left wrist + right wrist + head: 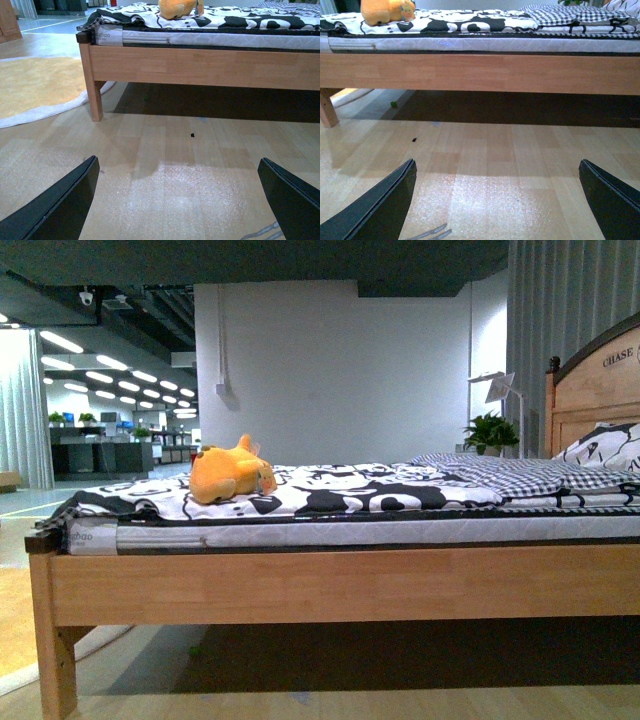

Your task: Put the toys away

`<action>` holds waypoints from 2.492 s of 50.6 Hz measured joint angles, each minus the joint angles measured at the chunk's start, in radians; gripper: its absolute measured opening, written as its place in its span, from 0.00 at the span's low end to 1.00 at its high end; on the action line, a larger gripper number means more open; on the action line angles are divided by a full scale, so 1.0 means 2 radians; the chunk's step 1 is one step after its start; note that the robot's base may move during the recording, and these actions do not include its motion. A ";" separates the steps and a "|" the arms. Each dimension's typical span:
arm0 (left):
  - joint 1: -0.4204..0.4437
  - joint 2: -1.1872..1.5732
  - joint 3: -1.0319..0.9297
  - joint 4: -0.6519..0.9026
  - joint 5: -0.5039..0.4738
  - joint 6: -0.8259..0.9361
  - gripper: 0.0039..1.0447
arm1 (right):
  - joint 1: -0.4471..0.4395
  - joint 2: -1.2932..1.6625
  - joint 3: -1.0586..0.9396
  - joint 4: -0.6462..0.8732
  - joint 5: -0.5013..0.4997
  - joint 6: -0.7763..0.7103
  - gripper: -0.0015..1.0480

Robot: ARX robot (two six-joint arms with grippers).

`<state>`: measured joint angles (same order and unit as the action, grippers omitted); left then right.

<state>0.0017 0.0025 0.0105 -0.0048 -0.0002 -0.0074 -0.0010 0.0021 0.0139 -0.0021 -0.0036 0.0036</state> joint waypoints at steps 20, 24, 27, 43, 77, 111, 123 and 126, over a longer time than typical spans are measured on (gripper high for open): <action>0.000 0.000 0.000 0.000 0.000 0.000 0.94 | 0.000 0.000 0.000 0.000 0.000 0.000 0.94; 0.000 0.000 0.000 0.000 0.000 0.000 0.94 | 0.000 0.000 0.000 0.000 0.000 0.000 0.94; 0.000 0.000 0.000 0.000 0.000 0.000 0.94 | 0.000 0.000 0.000 0.000 0.000 0.000 0.94; 0.000 0.000 0.000 0.000 0.000 0.000 0.94 | 0.000 0.000 0.000 0.000 0.001 0.000 0.94; 0.000 -0.001 0.000 0.000 0.001 0.000 0.94 | 0.000 0.001 0.000 0.000 0.002 0.000 0.94; -0.001 -0.001 0.000 0.000 -0.001 0.000 0.94 | 0.000 0.001 0.000 0.000 -0.002 0.000 0.94; -0.001 -0.001 0.000 0.000 0.000 0.000 0.94 | -0.003 0.003 0.000 -0.002 -0.014 0.003 0.94; -0.001 -0.001 0.000 0.000 0.000 0.000 0.94 | -0.043 0.035 0.009 -0.007 -0.121 0.038 0.94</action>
<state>-0.0006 0.0006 0.0105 -0.0044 -0.0006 -0.0074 -0.0868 0.0711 0.0315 -0.0158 -0.2451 0.0799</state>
